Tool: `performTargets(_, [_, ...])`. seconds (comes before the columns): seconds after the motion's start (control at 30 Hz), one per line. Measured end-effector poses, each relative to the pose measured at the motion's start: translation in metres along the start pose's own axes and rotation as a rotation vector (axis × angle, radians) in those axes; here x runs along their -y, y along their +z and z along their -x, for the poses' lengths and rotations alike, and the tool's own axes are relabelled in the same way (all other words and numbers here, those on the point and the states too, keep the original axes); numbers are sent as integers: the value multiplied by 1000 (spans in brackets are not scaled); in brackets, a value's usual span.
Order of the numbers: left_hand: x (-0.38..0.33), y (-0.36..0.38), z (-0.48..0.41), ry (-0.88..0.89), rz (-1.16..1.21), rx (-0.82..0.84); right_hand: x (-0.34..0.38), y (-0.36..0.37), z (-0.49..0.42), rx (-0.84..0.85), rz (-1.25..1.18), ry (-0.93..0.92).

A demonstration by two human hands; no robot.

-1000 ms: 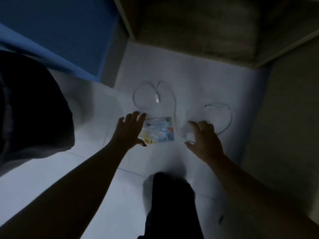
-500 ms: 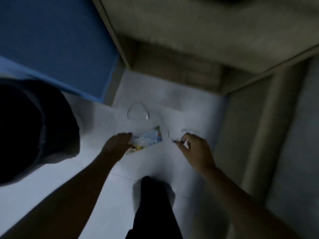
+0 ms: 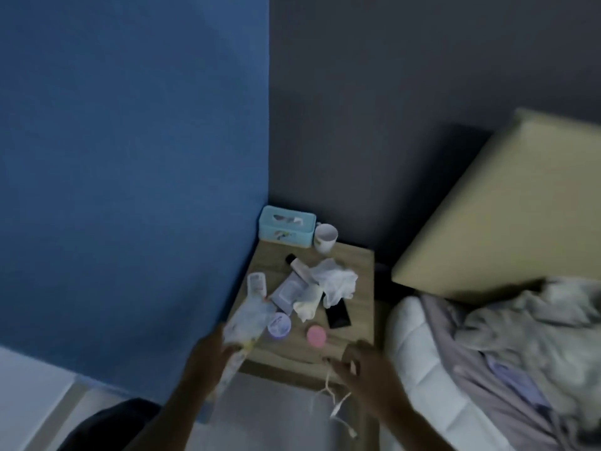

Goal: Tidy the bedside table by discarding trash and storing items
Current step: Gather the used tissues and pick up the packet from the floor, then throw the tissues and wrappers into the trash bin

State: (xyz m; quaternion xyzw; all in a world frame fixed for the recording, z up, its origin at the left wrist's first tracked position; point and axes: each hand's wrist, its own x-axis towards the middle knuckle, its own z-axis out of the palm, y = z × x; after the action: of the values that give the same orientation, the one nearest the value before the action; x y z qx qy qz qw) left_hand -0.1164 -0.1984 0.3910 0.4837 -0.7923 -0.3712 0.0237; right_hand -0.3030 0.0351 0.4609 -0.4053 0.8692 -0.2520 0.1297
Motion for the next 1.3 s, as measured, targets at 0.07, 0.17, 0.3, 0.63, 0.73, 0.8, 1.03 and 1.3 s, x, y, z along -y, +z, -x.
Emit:
performTargets(0.07, [-48, -35, -11, 88, -58, -39, 13, -47, -31, -129, 2, -44])
performTargets(0.17, [-100, -62, -47, 135, -61, -114, 28, -101, -77, -265, -4, -92])
performTargets(0.3, [-140, -62, -88, 141, -19, -136, 16, -130, -147, -238, -54, -96])
performTargets(0.63, [-156, 16, -201, -23, 111, -161, -39, -84, -301, -65, -286, 38])
performTargets(0.73, [-138, 44, -230, -81, 135, -143, -54, -43, -336, 45, -361, 32])
performTargets(0.8, [-125, 63, -250, -99, 116, -123, -63, -13, -358, 99, -386, 19])
performTargets(1.03, [-99, 107, -287, -111, 68, -75, -94, 49, -405, 126, -337, -6])
performTargets(1.3, [-88, 118, -293, -131, -49, -44, -107, 70, -411, 124, -338, -29])
